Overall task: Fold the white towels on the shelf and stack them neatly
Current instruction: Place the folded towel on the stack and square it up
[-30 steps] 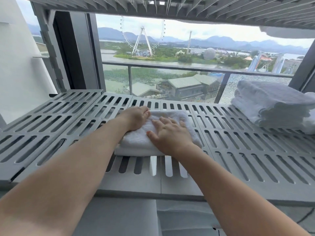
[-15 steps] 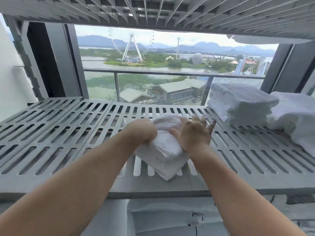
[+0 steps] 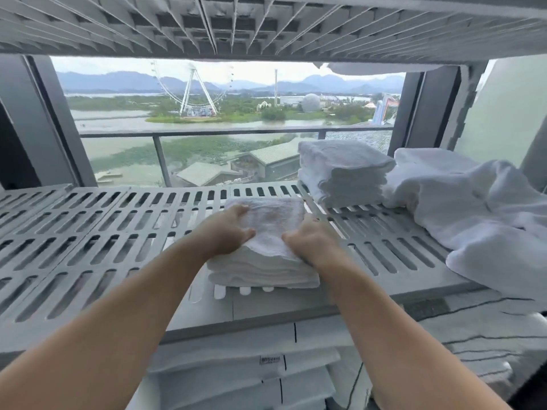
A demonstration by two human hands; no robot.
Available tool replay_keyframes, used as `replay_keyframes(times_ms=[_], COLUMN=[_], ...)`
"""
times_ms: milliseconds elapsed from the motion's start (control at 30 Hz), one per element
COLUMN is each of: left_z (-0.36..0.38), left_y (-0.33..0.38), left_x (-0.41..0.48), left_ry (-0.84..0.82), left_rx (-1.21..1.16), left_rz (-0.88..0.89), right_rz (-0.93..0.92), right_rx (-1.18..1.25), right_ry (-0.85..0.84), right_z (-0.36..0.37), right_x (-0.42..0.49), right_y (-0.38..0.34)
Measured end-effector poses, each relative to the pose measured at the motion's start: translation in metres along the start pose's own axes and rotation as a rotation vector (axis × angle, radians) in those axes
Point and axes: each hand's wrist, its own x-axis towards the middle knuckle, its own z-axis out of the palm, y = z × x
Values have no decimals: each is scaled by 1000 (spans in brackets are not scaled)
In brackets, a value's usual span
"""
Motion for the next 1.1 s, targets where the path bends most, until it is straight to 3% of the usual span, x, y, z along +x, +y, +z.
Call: replay_keyframes(times_ms=[200,367,600,833,1100], left_z=[16,12,16,26,17], left_y=[20,51,105,150,200], left_x=[-10,-14,10,86,164], left_ry=[156,355,734,734,589], left_rx=[-189,-279,-460,-594,-750], left_rz=[-12,63,233,327,265], right_rz=[-143,-322,-366,-284,-213], right_rx=[342,416,514,505,444], right_ry=[63,335,592,656,624], right_z=[-11,-29,-72,-121,-177], right_x=[-11,-13,14,77,156], right_y=[22,30,41,64,68])
